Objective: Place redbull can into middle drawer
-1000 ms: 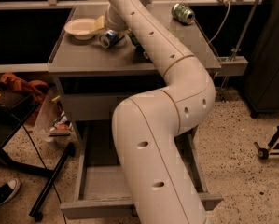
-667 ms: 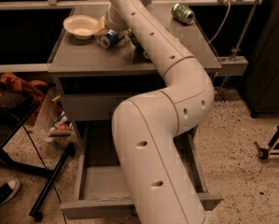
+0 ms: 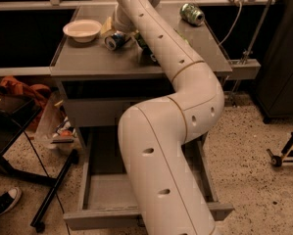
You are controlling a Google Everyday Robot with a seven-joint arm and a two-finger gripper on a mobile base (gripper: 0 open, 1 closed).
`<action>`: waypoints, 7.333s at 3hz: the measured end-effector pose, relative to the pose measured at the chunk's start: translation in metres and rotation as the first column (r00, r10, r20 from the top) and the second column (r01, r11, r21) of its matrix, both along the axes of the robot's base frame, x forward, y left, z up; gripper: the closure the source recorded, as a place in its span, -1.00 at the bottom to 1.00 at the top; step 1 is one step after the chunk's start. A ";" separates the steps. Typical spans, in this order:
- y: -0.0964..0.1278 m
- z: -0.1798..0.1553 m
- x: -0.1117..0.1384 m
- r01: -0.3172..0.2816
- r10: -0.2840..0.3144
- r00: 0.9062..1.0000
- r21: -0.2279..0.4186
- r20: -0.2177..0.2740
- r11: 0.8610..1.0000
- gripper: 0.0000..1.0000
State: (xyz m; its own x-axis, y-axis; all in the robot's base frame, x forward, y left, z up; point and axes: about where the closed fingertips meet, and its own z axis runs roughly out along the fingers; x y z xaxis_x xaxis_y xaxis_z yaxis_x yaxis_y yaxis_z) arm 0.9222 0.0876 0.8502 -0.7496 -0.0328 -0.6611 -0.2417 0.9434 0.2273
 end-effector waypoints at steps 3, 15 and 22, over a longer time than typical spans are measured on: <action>0.000 -0.003 -0.001 0.001 -0.001 1.000 -0.013 -0.015 1.000 0.14; -0.051 0.187 -0.140 -0.256 0.190 0.964 0.474 0.184 0.842 1.00; -0.076 -0.054 -0.366 -0.155 0.281 0.897 0.353 -0.341 0.923 1.00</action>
Offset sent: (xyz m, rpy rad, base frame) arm 0.0123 -0.0034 0.0060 -0.0136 0.0111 -0.0086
